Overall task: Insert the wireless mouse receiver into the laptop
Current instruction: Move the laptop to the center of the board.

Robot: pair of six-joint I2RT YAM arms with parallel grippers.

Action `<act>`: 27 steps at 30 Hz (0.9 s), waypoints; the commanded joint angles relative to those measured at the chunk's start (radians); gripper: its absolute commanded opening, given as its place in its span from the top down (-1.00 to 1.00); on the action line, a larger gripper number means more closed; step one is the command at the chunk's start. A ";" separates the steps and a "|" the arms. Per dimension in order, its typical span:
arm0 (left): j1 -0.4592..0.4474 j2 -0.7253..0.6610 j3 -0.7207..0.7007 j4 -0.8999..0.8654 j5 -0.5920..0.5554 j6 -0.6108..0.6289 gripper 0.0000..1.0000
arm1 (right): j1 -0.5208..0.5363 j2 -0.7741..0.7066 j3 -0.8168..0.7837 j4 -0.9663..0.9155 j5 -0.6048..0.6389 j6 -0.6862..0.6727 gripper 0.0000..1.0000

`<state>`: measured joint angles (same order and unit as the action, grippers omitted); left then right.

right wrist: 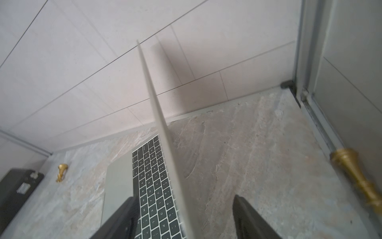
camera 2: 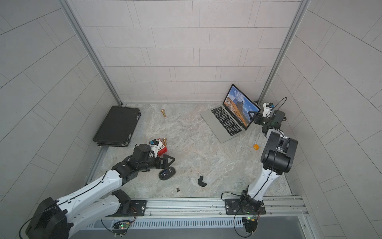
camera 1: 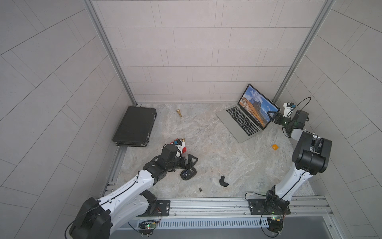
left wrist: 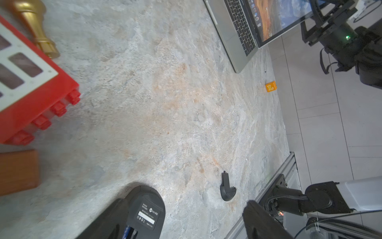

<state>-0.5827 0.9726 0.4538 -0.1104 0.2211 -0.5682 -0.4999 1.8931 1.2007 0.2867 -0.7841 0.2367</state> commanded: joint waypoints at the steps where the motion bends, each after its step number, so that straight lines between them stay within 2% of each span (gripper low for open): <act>1: 0.005 0.043 0.022 0.030 0.047 0.040 -0.79 | 0.006 0.021 0.043 0.018 -0.091 -0.054 -0.13; 5: 0.005 0.085 0.020 0.061 0.084 0.039 -0.79 | 0.011 0.028 0.051 0.009 -0.115 -0.070 0.29; 9: 0.006 0.103 0.013 0.087 0.098 0.032 -0.79 | 0.045 -0.023 -0.010 -0.004 -0.096 -0.112 0.66; 13: 0.006 0.104 0.018 0.092 0.107 0.031 -0.79 | 0.105 -0.100 -0.101 -0.020 -0.011 -0.162 0.81; 20: 0.006 0.092 0.022 0.098 0.110 0.022 -0.79 | 0.254 -0.266 -0.228 -0.097 0.165 -0.185 0.88; 27: 0.006 0.073 0.004 0.115 0.106 0.002 -0.79 | 0.416 -0.427 -0.344 -0.126 0.328 -0.108 1.00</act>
<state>-0.5827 1.0641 0.4538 -0.0154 0.3176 -0.5579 -0.1219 1.5173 0.8799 0.1837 -0.4866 0.0948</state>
